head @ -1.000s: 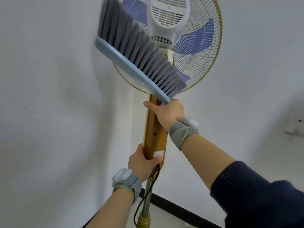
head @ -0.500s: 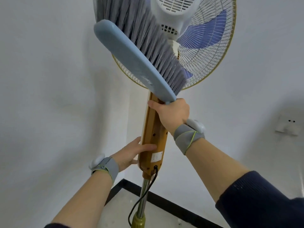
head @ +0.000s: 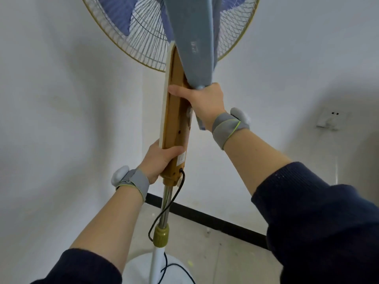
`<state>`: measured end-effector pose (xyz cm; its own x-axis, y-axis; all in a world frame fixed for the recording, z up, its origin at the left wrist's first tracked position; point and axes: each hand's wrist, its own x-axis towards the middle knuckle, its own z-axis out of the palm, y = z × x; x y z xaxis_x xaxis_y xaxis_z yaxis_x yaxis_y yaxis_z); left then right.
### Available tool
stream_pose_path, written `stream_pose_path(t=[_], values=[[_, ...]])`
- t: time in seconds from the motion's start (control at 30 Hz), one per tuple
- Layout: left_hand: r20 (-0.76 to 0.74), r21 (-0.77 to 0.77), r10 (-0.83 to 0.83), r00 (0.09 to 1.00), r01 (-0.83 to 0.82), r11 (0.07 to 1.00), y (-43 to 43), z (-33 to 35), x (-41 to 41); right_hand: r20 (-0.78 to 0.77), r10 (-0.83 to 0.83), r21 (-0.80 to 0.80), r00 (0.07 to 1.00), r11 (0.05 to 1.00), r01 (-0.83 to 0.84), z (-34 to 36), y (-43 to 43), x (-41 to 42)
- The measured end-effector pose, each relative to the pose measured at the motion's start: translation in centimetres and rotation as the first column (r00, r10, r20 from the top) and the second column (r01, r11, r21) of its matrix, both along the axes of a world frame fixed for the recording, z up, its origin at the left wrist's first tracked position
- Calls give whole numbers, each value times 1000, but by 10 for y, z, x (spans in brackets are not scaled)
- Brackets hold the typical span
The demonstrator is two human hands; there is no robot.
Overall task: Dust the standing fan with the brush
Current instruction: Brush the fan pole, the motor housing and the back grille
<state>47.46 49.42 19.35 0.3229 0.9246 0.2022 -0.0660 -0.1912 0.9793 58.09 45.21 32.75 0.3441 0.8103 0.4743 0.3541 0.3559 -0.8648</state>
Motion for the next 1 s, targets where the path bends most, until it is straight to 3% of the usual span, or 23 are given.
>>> stream_pose_path(t=[0.17, 0.37, 0.5, 0.67, 0.73, 0.83, 0.93, 1.0], values=[[44, 93, 237, 970, -240, 966, -18, -1, 12, -87, 221, 17, 972, 975, -220, -3, -1, 6], [46, 53, 395, 918, -397, 916, -34, -3, 17, -71, 193, 13, 979, 981, -193, 0, -14, 3], [-11, 44, 282, 959, -281, 959, -37, -2, 5, -66, 198, 60, 978, 979, -194, 0, -18, -7], [-71, -76, -95, 993, 90, 993, -19, 5, -36, -117, 186, 99, 976, 980, -175, 0, -18, -20], [-141, -42, -106, 984, 101, 994, -13, 7, -45, -103, 177, 66, 979, 983, -171, 1, -16, -22], [-259, 68, 47, 965, -30, 997, -8, 7, -41, -136, 197, 47, 971, 980, -193, 2, -13, -21], [-268, 110, 218, 938, -195, 975, -5, 3, -29, -209, 178, 8, 962, 984, -180, -2, -8, -18], [-270, 141, 406, 873, -382, 913, -3, 2, -14, -243, 136, -7, 960, 990, -142, -4, -4, -14]])
